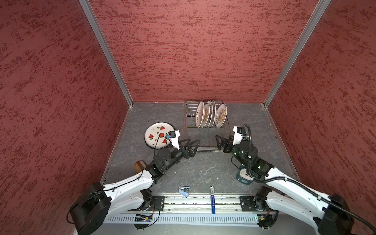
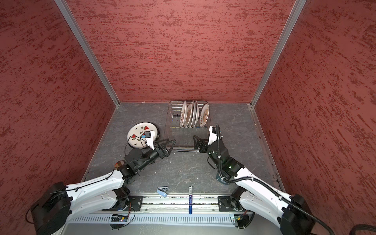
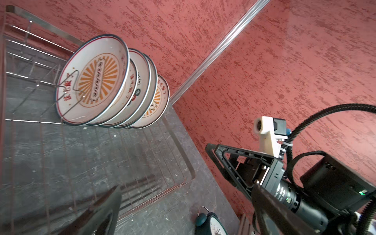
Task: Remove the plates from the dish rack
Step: 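Reach the right gripper down onto the front sunburst plate rim in the rack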
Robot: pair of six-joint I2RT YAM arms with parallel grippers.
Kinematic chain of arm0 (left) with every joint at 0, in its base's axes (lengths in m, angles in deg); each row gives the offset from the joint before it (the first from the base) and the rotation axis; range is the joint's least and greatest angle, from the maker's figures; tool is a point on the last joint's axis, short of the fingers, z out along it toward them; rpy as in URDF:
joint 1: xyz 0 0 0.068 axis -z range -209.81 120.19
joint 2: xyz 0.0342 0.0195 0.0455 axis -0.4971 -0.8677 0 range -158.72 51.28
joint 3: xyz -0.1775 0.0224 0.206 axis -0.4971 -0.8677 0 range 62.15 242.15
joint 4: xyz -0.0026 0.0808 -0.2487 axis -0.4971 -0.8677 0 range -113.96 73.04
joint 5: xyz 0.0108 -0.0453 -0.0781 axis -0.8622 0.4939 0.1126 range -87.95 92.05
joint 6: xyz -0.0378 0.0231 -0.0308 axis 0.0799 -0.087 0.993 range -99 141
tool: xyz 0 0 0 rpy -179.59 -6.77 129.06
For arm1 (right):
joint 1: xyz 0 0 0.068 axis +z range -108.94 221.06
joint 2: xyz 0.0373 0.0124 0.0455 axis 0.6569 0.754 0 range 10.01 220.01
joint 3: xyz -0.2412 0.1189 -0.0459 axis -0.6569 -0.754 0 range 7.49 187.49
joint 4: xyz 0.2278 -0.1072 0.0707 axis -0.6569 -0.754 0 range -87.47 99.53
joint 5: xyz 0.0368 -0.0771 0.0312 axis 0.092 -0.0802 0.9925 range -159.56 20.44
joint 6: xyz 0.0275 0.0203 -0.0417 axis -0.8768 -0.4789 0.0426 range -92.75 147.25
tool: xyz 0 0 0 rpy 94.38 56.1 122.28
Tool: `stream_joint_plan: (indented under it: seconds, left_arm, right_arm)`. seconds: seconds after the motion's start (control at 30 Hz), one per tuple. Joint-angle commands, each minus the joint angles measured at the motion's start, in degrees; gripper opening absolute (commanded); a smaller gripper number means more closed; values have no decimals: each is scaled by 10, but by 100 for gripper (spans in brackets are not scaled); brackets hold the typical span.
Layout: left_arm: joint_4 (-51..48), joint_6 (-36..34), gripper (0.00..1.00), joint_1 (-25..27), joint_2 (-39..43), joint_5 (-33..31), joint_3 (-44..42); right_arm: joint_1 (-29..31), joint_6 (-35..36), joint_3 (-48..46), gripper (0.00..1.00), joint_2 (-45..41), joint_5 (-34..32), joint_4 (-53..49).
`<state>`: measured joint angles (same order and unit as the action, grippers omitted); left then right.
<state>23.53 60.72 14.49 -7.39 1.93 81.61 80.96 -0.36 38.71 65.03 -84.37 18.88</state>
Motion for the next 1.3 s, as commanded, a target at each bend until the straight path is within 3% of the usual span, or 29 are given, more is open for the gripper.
stream_joint_plan:
  seconds: [0.0, 0.13, 0.27, 0.5, 0.77, 1.03, 1.27]
  left_arm:
    - [15, -19, 99, -27, -2, -4, 5]
    - [58, -6, 99, -71, -28, 54, -9]
    - [19, -48, 99, -60, -25, -30, -13]
    - [66, -53, 98, -79, -11, -12, -51]
    - [67, -60, 99, -82, -33, -33, -45]
    - [106, -55, 100, -83, -62, -19, -49]
    - [115, -52, 100, -79, -82, -3, -44]
  right_arm:
    - [-25, 49, 62, 97, 51, 0, 36]
    - [-79, 59, 132, 92, 130, 59, 21]
    - [-125, 67, 181, 84, 179, 108, 17]
    - [-154, 88, 254, 67, 246, 97, -5]
    - [-149, 115, 374, 53, 340, 103, -60]
    - [-120, 138, 454, 41, 408, 32, -119]
    - [-80, 167, 507, 39, 437, 24, -145]
